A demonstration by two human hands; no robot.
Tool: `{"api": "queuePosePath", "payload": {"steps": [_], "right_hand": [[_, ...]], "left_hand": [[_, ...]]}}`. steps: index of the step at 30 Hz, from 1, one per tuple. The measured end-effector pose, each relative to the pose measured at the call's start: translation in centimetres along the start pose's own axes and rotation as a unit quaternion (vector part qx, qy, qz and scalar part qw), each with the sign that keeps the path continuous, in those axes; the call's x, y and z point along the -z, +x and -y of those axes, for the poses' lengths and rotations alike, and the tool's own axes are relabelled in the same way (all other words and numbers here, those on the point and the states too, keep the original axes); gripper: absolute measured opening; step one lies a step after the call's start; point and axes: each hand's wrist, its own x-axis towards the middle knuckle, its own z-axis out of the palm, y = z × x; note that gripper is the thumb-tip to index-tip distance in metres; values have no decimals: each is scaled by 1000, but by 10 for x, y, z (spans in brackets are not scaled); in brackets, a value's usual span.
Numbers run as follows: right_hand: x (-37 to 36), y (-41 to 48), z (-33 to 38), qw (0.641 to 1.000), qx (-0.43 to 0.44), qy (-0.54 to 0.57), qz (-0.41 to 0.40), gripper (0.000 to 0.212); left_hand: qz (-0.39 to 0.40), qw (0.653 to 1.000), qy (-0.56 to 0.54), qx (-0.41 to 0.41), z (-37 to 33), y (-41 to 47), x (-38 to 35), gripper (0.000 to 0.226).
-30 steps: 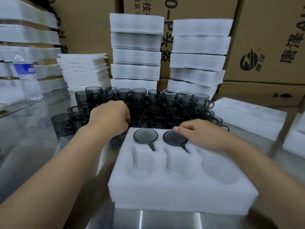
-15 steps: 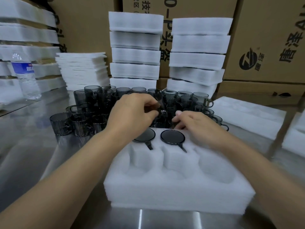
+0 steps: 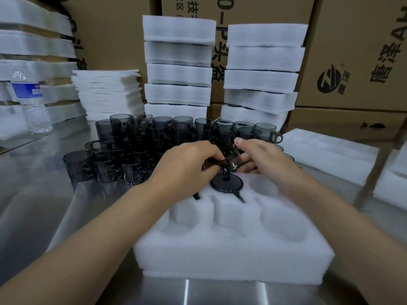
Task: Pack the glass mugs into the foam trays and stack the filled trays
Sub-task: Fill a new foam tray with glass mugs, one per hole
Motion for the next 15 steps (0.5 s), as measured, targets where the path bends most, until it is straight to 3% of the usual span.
{"api": "queuePosePath", "payload": {"steps": [7, 15], "right_hand": [[0, -2, 0, 1000, 14, 10, 4, 39], [1, -1, 0, 999, 21, 43, 1, 32]], "left_hand": [[-9, 1000, -12, -26, 5, 1, -3, 16], [-64, 998, -23, 11, 8, 3, -4, 64]]}}
